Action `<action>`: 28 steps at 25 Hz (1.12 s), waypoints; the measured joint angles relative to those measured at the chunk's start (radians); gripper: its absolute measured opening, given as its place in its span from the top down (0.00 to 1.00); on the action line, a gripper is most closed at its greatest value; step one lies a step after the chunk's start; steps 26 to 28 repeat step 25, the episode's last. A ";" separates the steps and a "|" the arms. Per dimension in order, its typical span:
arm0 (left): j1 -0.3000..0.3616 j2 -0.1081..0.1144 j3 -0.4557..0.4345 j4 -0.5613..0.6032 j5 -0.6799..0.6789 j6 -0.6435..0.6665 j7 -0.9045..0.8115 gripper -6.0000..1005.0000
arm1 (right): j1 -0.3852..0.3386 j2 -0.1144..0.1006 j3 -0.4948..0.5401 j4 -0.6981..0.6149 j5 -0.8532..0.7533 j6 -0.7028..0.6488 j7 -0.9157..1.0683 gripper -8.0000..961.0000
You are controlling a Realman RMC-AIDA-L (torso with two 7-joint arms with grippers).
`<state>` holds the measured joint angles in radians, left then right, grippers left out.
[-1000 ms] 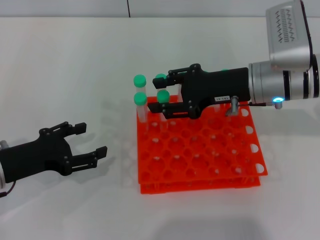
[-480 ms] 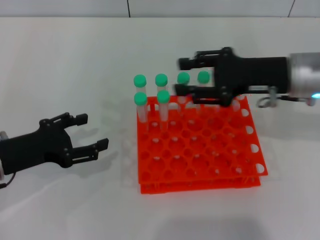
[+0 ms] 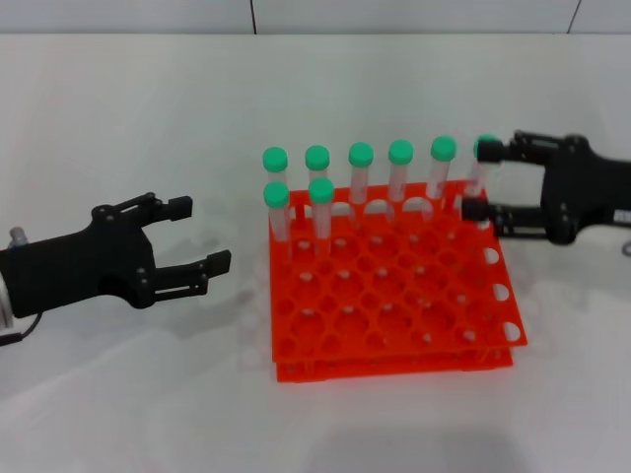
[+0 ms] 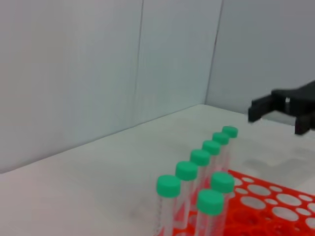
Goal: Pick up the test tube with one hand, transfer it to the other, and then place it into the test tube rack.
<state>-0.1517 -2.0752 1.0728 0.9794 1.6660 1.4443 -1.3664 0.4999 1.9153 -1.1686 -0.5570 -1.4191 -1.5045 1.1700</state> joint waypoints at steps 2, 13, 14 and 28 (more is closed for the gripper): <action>-0.013 0.008 -0.013 -0.001 0.001 0.023 -0.016 0.13 | -0.012 0.001 0.000 0.005 -0.021 -0.004 -0.016 0.29; -0.165 0.114 -0.114 -0.179 0.049 0.208 -0.098 0.13 | -0.023 0.009 -0.003 0.052 -0.109 -0.050 -0.072 0.10; -0.175 0.115 -0.114 -0.179 0.064 0.214 -0.100 0.13 | -0.023 0.009 -0.003 0.054 -0.109 -0.050 -0.073 0.10; -0.243 0.126 -0.114 -0.177 0.150 0.258 -0.129 0.13 | -0.020 0.019 -0.007 0.080 -0.131 -0.039 -0.082 0.10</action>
